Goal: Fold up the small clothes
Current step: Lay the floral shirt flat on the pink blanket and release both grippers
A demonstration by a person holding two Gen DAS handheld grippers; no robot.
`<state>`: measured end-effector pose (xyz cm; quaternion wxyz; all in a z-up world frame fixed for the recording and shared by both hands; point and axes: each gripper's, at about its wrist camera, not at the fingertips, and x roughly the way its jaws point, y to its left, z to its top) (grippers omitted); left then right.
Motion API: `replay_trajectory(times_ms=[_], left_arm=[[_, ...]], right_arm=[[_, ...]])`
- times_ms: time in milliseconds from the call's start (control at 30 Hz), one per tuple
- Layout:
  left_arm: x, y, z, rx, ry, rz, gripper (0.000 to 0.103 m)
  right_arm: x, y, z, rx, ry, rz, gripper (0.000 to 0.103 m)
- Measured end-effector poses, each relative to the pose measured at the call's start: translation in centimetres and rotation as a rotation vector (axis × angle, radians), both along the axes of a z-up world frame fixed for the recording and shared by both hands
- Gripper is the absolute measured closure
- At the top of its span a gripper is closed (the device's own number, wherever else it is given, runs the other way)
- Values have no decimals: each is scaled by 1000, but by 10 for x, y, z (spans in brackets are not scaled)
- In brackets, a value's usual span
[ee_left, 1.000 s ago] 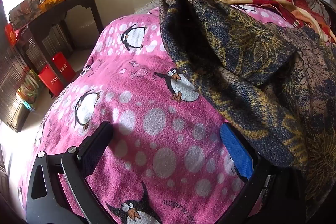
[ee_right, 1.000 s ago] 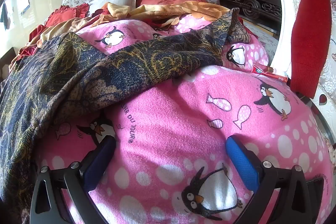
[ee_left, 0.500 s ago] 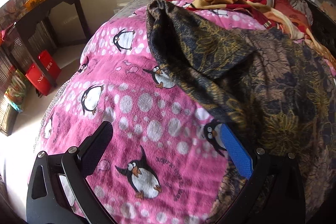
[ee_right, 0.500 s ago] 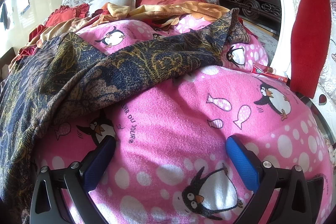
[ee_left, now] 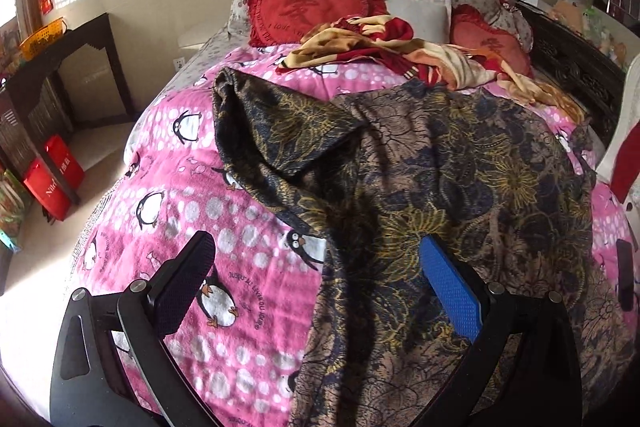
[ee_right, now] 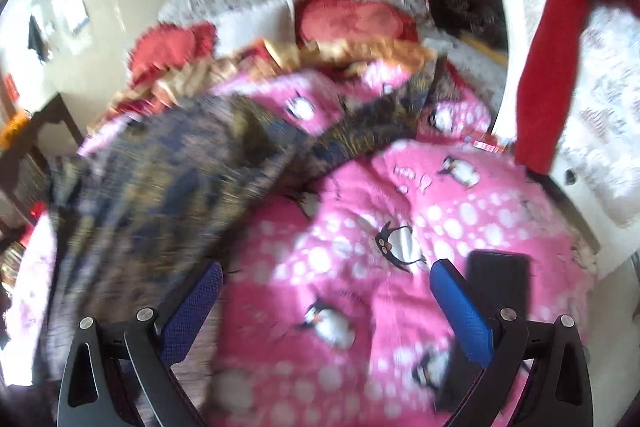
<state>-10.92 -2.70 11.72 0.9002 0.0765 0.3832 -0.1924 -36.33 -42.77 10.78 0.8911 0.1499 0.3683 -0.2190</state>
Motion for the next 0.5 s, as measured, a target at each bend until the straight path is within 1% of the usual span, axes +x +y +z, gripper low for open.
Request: replay_trajectory(times_ms=[100,167,233,300,367,500], left_arm=[[-15,-3,6,-3,-13,-37,1],[-22,-5,11,-13,-22,-57,1],[-29,-6,14,-21,-29,-70,1],[-34,-8,16,-21,-36,-82,1],[-37,-9,18,-23,-40,-86,1],[-40,-10,18,-28,-32,-86,1]], right_arm=[[-21,22,39,-70,-4,21,0],[-31,37,65,-140,2,35,0],[-42,49,84,-197,19,56,0],[-55,56,101,-250,29,49,0],[-76,59,117,-263,7,25,0],[-99,61,134,-219,-70,-4,0]])
